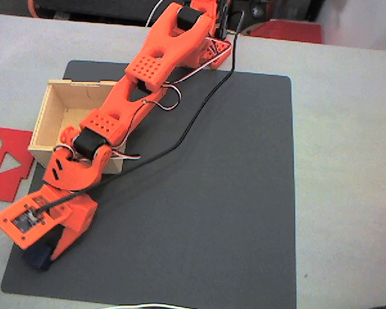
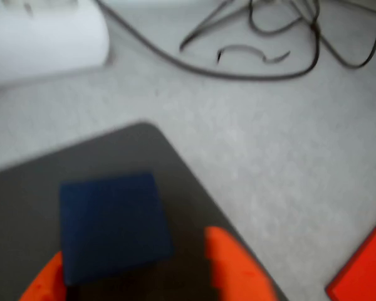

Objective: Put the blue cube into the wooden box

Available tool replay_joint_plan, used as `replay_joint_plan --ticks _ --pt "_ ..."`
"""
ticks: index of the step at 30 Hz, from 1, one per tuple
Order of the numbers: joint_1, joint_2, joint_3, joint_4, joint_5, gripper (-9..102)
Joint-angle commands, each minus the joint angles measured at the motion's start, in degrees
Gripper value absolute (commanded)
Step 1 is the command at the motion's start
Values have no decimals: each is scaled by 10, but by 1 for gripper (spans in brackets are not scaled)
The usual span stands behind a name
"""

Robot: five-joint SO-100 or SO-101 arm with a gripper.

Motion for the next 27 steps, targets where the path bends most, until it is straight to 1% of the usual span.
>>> replay_joint_plan --ticks 1,3,6,13,15,18,20,21,27 --pt "-6 39 -11 26 -5 39" --pt "-4 46 -11 45 -1 39" --pt "5 47 -11 48 0 39" --pt "20 21 -11 -23 -13 34" --pt "19 11 -11 -49 -39 29" --pt "15 -5 -11 -97 -90 13" --pt "14 -12 -11 -111 -98 3" --pt "14 -13 -11 -112 -98 0" --pt "18 -12 -11 -105 -91 0"
